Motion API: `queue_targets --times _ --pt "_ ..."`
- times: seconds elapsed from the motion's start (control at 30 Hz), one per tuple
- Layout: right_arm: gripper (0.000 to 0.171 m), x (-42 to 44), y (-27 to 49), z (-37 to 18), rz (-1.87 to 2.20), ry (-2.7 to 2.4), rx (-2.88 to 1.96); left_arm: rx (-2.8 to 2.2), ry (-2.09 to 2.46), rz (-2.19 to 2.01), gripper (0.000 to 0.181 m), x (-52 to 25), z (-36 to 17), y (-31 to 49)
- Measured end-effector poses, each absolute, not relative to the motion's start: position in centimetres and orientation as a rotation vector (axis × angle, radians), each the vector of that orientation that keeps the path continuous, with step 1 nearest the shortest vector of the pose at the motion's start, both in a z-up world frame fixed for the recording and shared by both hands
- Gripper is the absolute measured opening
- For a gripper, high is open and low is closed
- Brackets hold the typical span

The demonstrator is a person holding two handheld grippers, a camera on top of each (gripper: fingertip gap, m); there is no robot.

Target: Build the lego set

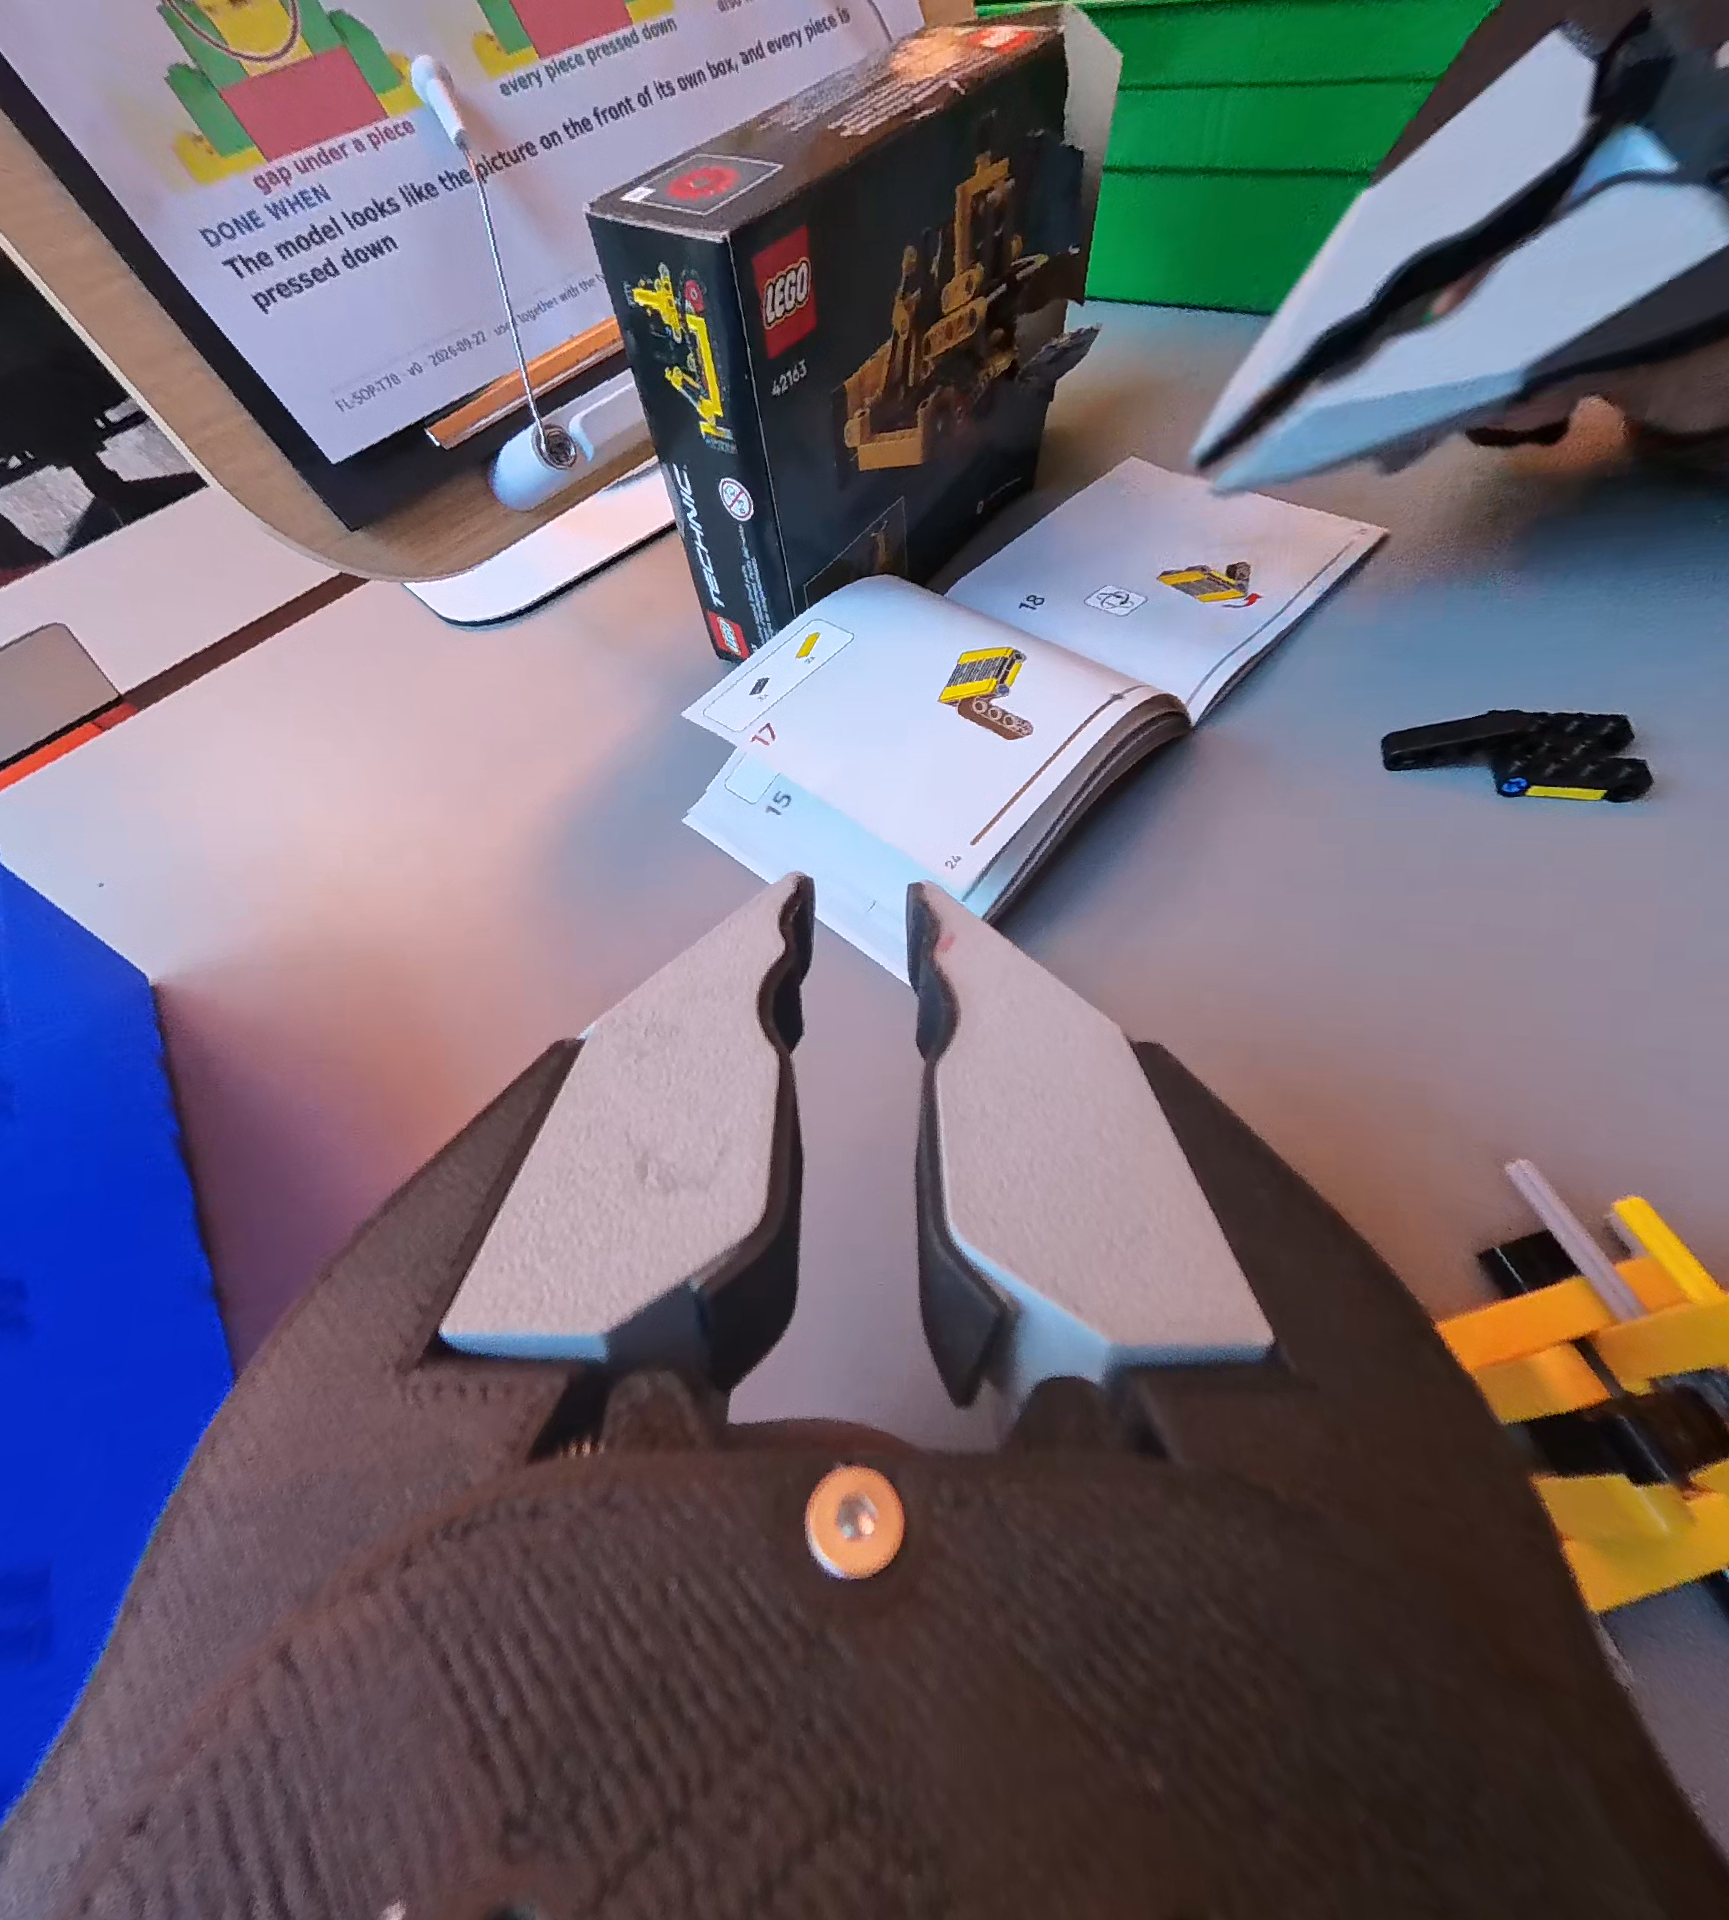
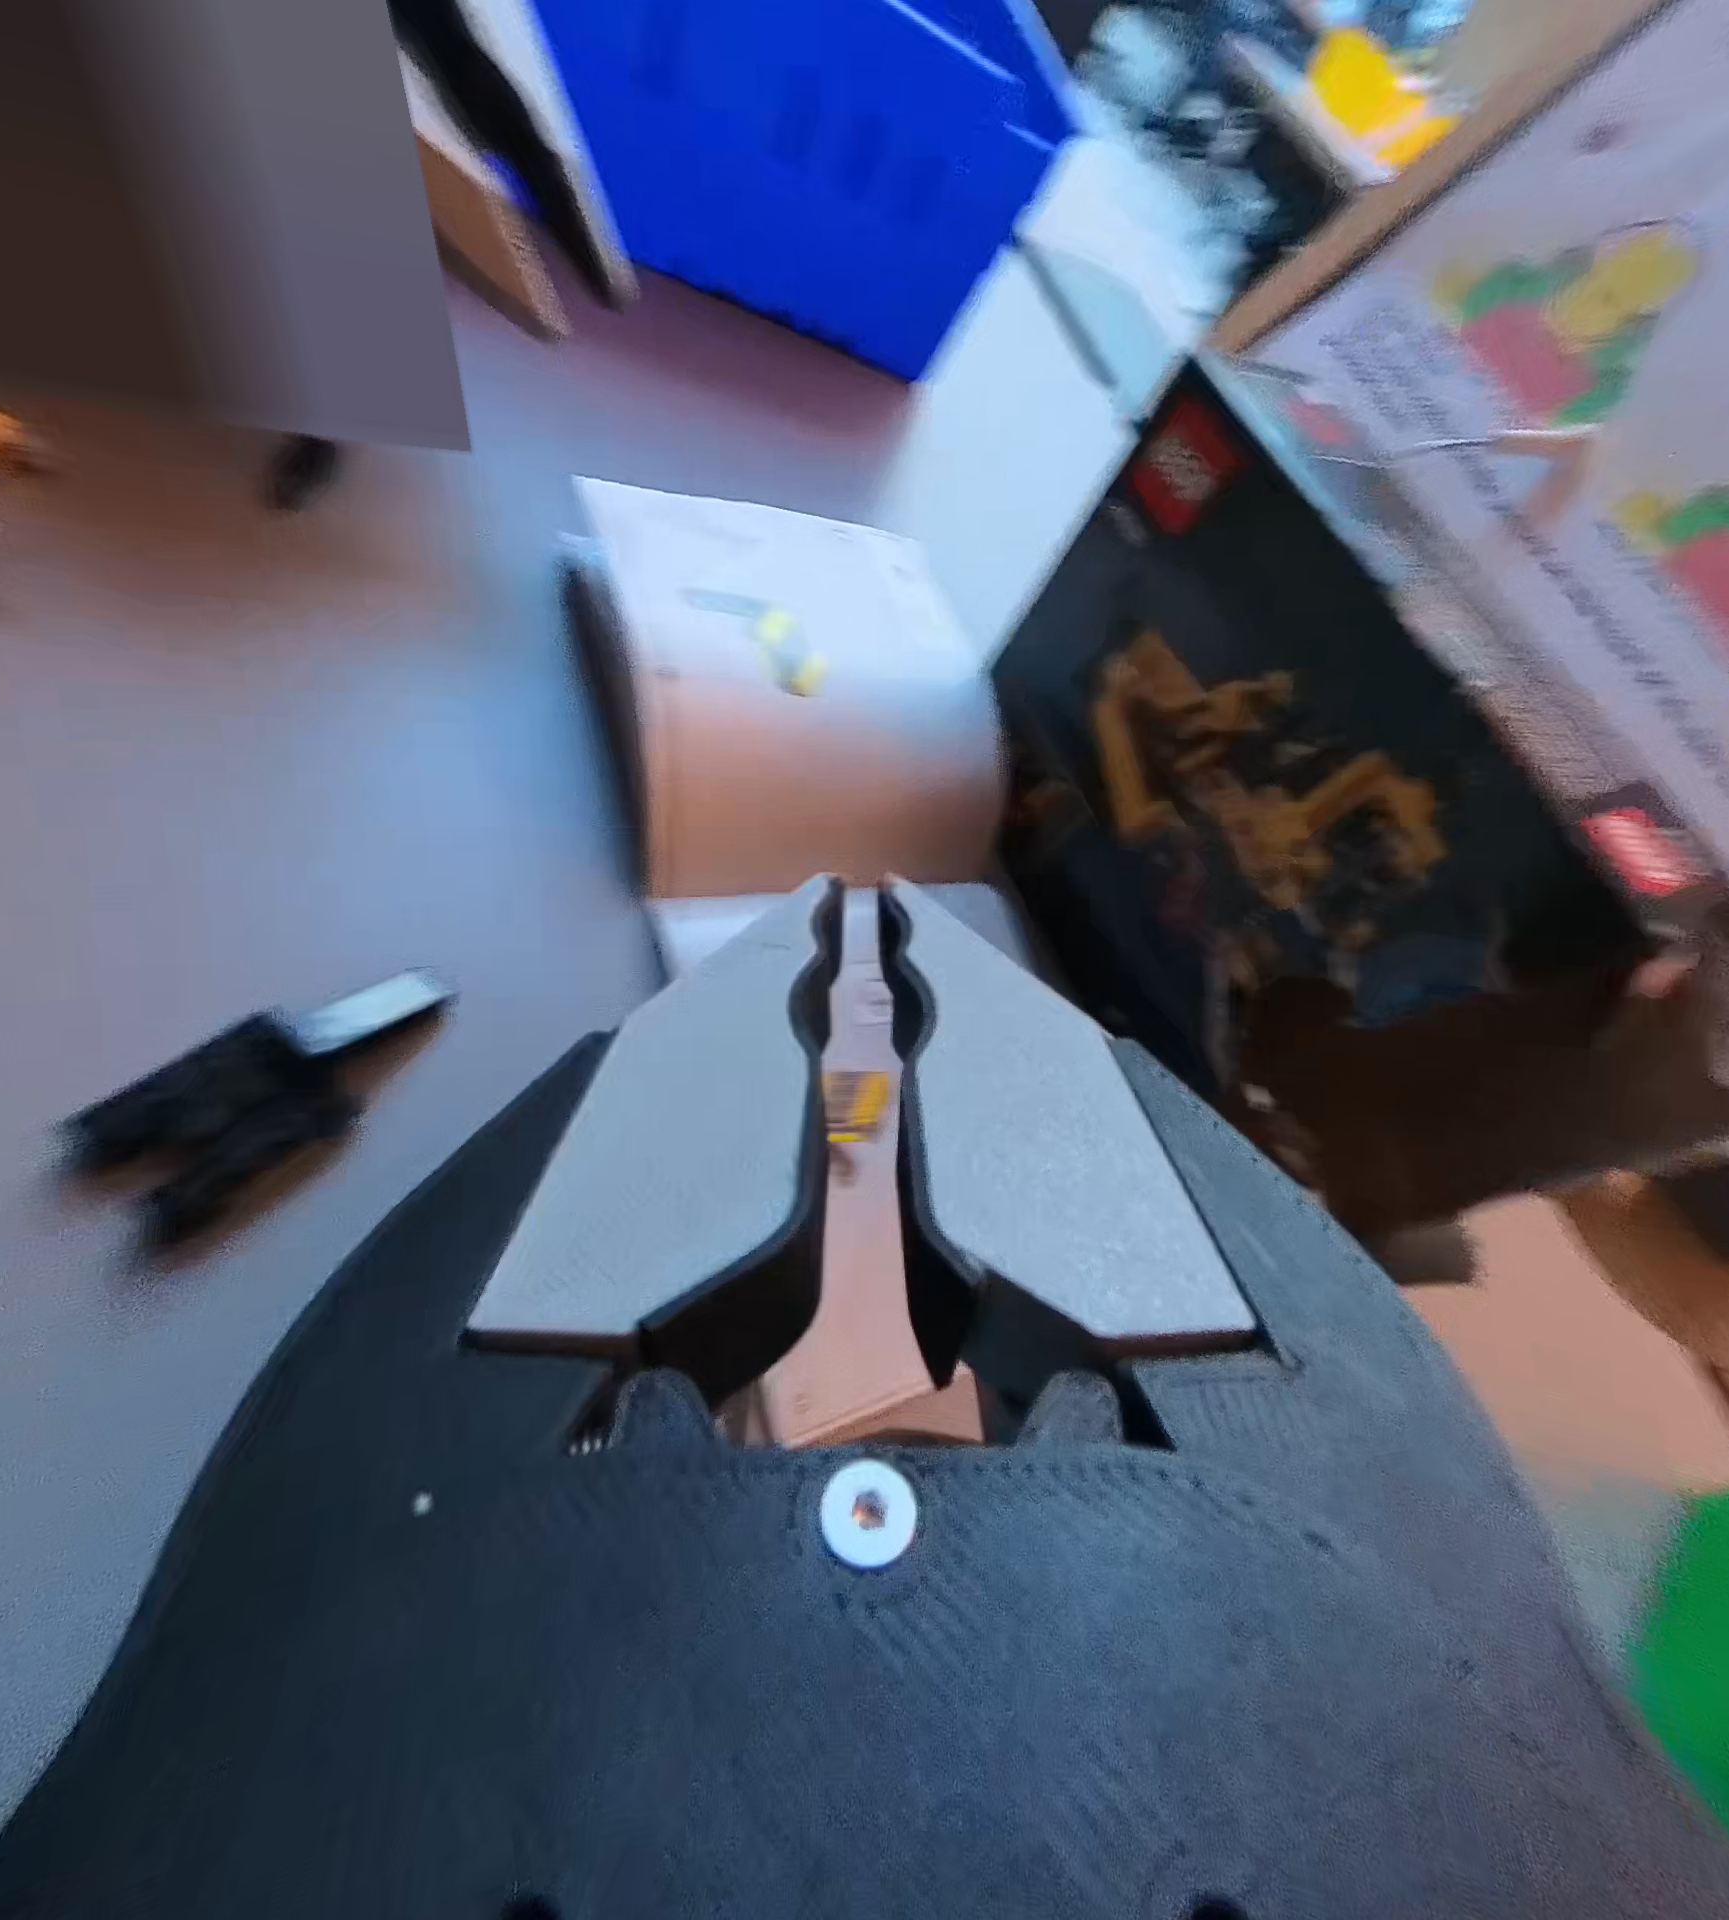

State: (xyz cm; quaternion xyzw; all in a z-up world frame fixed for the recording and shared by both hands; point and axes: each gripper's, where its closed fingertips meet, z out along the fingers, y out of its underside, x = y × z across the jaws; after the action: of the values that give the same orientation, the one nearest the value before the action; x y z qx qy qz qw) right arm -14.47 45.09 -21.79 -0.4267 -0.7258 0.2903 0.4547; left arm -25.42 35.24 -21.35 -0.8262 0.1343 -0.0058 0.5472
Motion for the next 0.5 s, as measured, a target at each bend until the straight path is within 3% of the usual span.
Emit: queue_targets --times 0.13,0.3,0.5 --pt "0.025 -11.9 40.4 -22.0 1.04 -2.032 -1.133 -1.96 0.329 -0.006 0.015 -25.3 -21.4 35.2" --pt "0.047 -9.7 37.7 -23.4 1.014 -2.234 -1.345 -1.957 0.355 0.033 0.015 -25.2 -21.4 35.2" --pt "0.049 -8.1 37.3 -25.0 0.785 -2.172 -1.583 -1.929 0.387 0.11 0.013 -25.1 -21.0 35.3"
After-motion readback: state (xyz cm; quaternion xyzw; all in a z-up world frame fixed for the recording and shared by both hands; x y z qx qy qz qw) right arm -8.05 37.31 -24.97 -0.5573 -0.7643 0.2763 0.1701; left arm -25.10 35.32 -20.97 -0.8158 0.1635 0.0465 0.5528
